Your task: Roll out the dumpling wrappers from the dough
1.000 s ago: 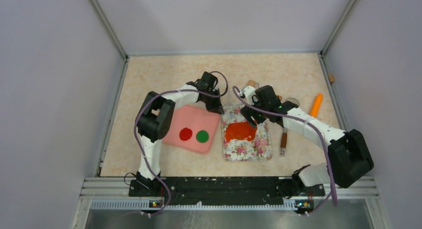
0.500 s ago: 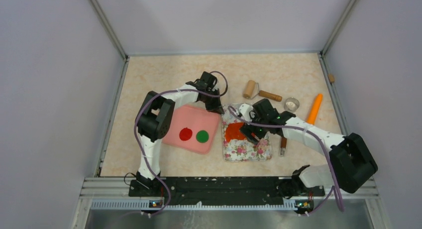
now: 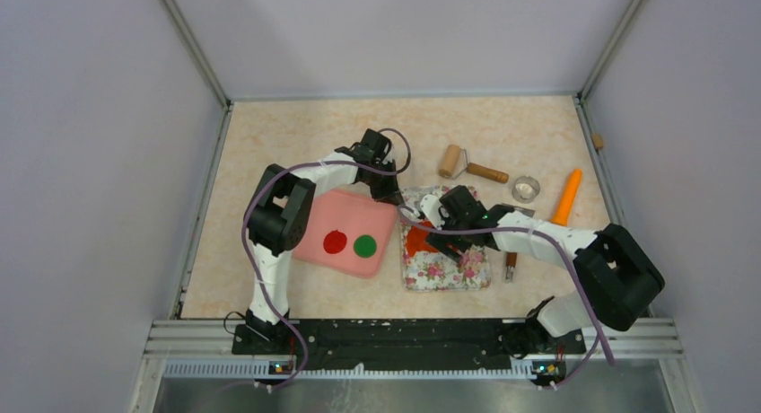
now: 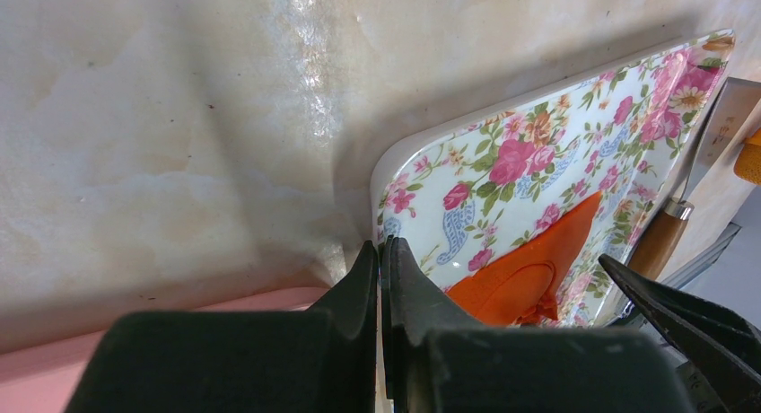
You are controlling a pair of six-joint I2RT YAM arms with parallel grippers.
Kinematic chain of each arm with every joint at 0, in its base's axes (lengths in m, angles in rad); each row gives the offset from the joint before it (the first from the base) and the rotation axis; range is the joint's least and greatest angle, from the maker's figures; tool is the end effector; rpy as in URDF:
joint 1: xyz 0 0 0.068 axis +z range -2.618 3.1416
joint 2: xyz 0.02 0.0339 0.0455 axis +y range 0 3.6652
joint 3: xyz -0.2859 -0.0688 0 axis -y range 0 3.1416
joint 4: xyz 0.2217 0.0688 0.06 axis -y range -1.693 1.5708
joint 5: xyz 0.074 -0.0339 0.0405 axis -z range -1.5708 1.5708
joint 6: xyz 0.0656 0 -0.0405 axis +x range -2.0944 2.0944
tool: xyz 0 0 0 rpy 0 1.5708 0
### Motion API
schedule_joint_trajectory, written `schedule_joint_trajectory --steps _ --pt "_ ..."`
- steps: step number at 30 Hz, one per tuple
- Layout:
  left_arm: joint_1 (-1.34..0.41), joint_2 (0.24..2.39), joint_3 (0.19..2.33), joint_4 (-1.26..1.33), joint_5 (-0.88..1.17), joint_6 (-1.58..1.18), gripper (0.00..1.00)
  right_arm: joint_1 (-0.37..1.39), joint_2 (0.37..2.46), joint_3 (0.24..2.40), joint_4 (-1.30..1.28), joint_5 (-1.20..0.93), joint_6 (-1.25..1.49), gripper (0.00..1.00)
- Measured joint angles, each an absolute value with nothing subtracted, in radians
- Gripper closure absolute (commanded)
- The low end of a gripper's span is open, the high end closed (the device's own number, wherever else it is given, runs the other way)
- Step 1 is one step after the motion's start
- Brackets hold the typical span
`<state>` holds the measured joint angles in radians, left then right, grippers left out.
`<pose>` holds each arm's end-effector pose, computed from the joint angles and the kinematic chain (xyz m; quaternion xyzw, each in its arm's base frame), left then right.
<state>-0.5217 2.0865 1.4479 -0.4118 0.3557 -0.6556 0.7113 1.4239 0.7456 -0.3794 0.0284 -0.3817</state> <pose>0.3719 -0.2401 0.1607 -0.0182 0.9520 -0.2828 0.1157 0.1959 0.1663 0.1823 -0.4996 0.8282 0.0281 0.2525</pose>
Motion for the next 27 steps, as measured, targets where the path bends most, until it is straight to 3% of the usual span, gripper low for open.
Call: schedule_joint_trajectory --steps 6,10,27 --pt "-0.521 2.086 1.448 -0.411 0.358 -0.656 1.00 0.712 1.430 0.733 -0.338 0.060 -0.406 0.40" --pt "-0.520 2.088 1.448 -0.411 0.362 -0.656 1.00 0.712 1.432 0.725 -0.320 0.067 -0.430 0.58" --pt "-0.516 2.095 1.448 -0.394 0.382 -0.656 1.00 0.713 1.432 0.744 -0.329 0.164 -0.527 0.95"
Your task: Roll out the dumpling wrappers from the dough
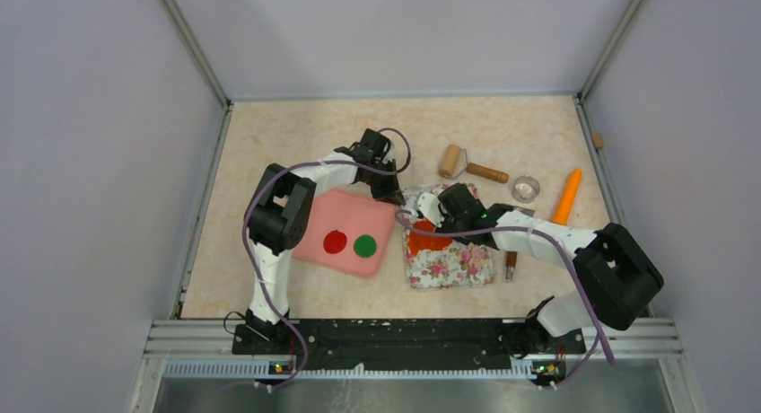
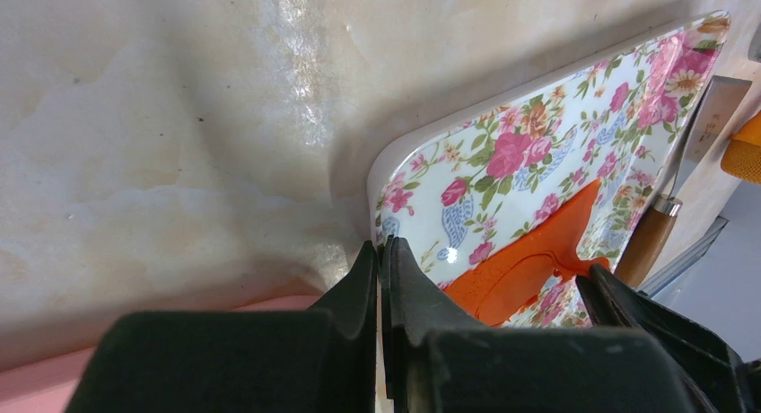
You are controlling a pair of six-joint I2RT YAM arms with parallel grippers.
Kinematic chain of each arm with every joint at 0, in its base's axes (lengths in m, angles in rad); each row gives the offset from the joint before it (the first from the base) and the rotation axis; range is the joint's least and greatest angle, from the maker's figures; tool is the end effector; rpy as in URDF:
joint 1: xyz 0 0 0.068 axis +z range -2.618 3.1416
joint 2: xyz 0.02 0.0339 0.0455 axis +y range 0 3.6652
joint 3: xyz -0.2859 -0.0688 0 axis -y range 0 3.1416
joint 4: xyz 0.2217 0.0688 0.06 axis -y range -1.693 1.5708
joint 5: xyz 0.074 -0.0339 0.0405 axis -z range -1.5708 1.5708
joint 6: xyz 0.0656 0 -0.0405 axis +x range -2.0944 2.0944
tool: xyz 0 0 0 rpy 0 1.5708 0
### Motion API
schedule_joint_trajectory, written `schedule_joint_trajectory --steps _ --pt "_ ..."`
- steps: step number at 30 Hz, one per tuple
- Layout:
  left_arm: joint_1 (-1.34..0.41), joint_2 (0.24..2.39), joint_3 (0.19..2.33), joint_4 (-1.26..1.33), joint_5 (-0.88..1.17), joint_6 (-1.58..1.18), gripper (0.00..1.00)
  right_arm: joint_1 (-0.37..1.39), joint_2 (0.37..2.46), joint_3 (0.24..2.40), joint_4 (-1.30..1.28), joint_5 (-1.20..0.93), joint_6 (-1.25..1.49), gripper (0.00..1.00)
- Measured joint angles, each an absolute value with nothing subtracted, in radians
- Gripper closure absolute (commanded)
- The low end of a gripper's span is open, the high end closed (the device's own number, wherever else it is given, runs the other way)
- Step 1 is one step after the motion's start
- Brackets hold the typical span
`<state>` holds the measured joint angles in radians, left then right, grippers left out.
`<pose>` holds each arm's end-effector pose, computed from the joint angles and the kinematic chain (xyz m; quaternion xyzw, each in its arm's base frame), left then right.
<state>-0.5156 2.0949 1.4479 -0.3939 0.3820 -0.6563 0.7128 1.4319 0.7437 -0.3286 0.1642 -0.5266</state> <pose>0.3745 -0.2403 0.1589 -0.0170 0.9487 -0.2948 0.1129 0.2058 0.1637 0.1842 -0.5385 0.7934 -0.0532 0.2787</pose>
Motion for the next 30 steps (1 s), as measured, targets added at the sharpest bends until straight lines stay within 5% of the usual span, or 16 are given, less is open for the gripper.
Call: schedule_joint_trajectory --steps 30 --pt "-0.511 2.104 1.437 -0.341 0.441 -0.656 1.00 0.760 1.497 1.155 -0.414 0.007 -0.439 1.00"
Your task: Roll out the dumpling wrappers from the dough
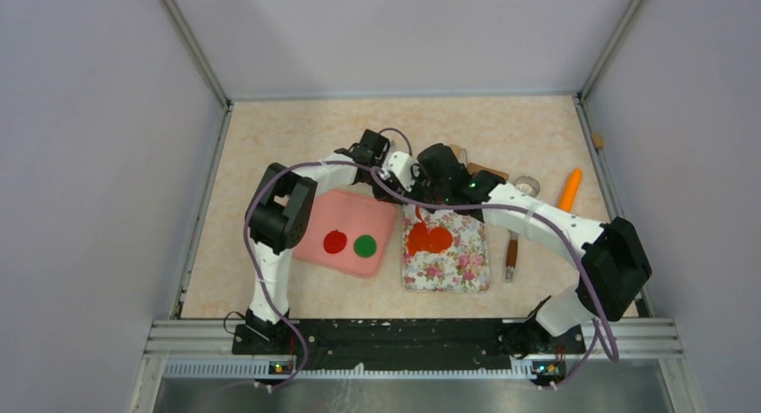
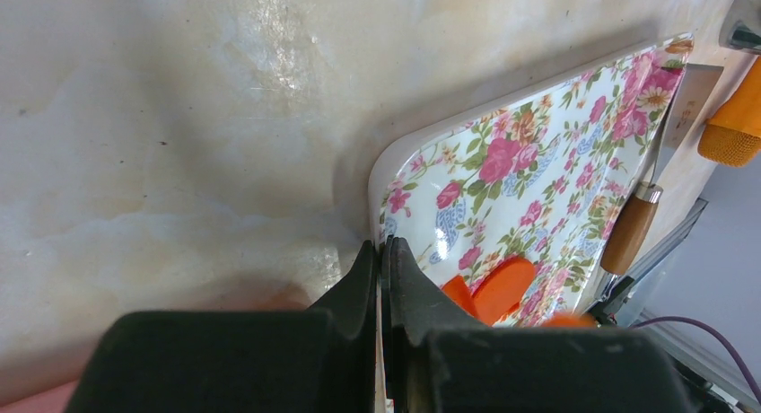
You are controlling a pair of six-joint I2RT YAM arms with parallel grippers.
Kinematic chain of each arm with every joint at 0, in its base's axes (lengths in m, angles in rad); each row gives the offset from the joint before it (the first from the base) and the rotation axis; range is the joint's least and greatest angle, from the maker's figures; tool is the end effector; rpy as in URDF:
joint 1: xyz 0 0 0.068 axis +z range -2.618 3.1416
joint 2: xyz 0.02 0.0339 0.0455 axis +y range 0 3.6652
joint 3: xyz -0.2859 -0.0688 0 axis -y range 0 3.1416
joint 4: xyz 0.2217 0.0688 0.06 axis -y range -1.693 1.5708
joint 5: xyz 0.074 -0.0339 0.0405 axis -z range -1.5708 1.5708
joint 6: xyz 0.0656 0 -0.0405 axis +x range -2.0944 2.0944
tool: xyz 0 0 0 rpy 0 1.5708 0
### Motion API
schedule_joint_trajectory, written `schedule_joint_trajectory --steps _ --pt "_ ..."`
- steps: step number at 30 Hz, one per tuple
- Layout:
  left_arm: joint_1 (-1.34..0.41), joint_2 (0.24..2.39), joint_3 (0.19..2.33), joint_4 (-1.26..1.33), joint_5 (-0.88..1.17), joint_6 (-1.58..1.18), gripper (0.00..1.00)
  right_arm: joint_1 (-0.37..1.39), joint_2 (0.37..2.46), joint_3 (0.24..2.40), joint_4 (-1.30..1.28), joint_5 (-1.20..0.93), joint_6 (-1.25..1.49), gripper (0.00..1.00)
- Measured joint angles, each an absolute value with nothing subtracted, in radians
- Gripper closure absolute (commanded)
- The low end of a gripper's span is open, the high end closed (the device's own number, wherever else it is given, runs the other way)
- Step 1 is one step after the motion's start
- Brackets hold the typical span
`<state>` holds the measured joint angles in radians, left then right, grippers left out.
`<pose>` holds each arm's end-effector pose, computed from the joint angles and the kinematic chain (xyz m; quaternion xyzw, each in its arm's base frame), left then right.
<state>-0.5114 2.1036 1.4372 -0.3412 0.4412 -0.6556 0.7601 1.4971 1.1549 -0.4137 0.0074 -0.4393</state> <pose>0.3768 -0.2436 0.1572 -0.0069 0.9393 -0.3248 0.1105 0.2392 0.2267 0.2850 -0.5170 0.7587 0.0599 0.3917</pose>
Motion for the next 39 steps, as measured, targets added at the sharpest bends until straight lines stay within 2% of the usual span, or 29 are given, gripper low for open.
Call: schedule_joint_trajectory --steps 9,12,21,24,30,39 --pt "-0.502 2.107 1.436 -0.336 0.458 -0.652 1.00 0.837 1.433 1.161 -0.543 -0.149 -0.366 1.00" --pt "-0.500 2.109 1.436 -0.333 0.464 -0.651 1.00 0.838 1.379 1.161 -0.577 -0.181 -0.342 0.93" --pt "-0.496 2.115 1.435 -0.323 0.493 -0.645 1.00 0.839 1.311 1.121 -0.567 -0.256 -0.309 0.91" --pt "-0.496 2.117 1.434 -0.313 0.502 -0.641 1.00 0.840 1.329 1.120 -0.566 -0.274 -0.308 0.92" --pt "-0.495 2.117 1.430 -0.306 0.509 -0.631 1.00 0.841 1.330 1.120 -0.572 -0.286 -0.290 0.99" --pt "-0.486 2.119 1.430 -0.302 0.521 -0.618 1.00 0.842 1.271 1.140 -0.699 -0.279 -0.297 1.00"
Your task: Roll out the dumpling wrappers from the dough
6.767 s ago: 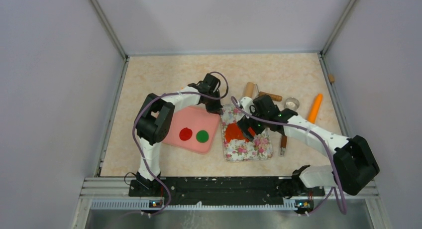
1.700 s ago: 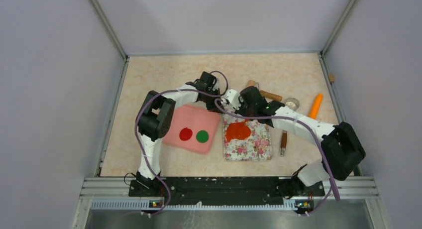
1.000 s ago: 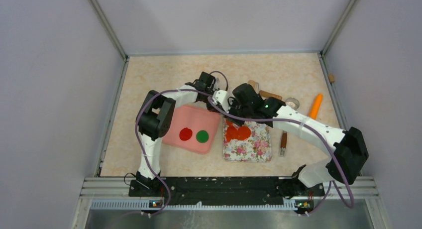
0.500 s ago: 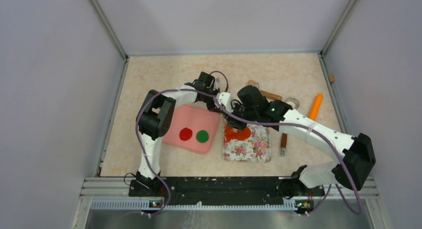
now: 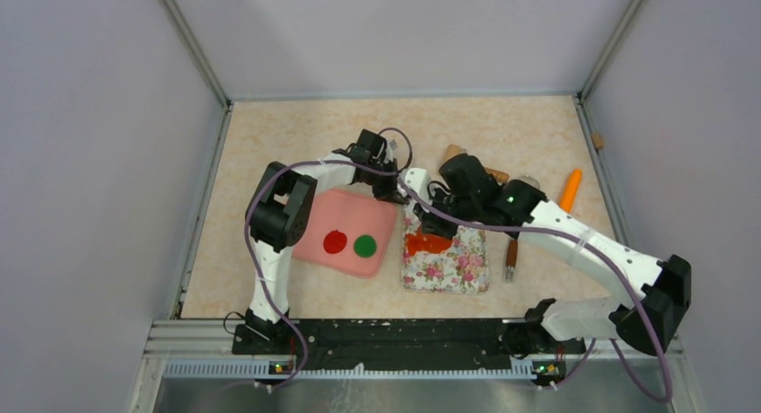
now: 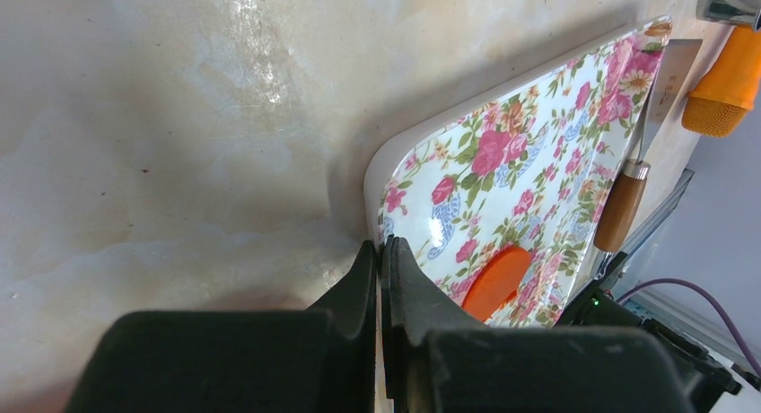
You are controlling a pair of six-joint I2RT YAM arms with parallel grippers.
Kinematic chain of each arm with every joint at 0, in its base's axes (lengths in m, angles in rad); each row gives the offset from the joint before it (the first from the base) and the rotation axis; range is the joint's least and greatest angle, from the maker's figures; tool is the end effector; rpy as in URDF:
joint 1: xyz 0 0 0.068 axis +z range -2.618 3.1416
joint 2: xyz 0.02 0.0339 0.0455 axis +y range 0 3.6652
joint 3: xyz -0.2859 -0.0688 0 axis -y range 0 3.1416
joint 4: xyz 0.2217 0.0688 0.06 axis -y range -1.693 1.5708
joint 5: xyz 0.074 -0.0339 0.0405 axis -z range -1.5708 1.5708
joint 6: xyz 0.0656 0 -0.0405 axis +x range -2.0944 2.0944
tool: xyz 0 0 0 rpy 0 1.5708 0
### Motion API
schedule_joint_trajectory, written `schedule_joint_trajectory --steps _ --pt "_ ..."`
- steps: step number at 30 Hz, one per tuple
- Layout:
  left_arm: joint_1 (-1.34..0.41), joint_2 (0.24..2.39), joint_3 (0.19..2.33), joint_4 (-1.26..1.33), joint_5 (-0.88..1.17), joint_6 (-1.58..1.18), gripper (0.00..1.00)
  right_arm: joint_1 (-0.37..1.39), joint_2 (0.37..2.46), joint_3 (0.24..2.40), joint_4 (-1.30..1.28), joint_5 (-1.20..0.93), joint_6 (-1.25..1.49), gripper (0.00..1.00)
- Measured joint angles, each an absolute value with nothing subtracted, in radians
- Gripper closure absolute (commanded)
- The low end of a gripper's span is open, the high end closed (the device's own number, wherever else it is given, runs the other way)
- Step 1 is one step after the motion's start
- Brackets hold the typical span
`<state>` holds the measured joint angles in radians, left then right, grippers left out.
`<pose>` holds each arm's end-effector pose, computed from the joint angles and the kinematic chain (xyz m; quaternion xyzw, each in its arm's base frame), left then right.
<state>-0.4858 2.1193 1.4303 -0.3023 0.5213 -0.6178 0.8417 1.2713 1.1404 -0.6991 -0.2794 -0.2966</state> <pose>0.3827 -0.2390 0.1533 0.0124 0.9288 -0.3550 0.1056 0.1569 0.2028 0.3161 -0.5399 0.7504 0.2215 0.3103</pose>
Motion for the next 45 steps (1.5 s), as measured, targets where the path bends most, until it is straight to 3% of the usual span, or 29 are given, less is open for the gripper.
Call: schedule_joint_trajectory --steps 29,32,36,39,45 --pt "-0.463 2.120 1.438 -0.329 0.572 -0.434 1.00 0.805 1.028 1.233 -0.965 -0.272 -0.339 1.00" --pt "-0.463 2.120 1.438 -0.329 0.577 -0.429 1.00 0.781 1.008 1.224 -0.971 -0.276 -0.338 0.86" --pt "-0.461 2.120 1.438 -0.329 0.588 -0.418 0.85 0.769 0.991 1.153 -0.939 -0.335 -0.360 0.59" --pt "-0.453 2.120 1.438 -0.330 0.620 -0.410 0.71 0.769 0.999 1.061 -0.862 -0.385 -0.429 0.52" --pt "-0.439 2.120 1.436 -0.315 0.675 -0.414 0.70 0.769 1.204 0.924 -0.661 -0.476 -0.603 0.47"
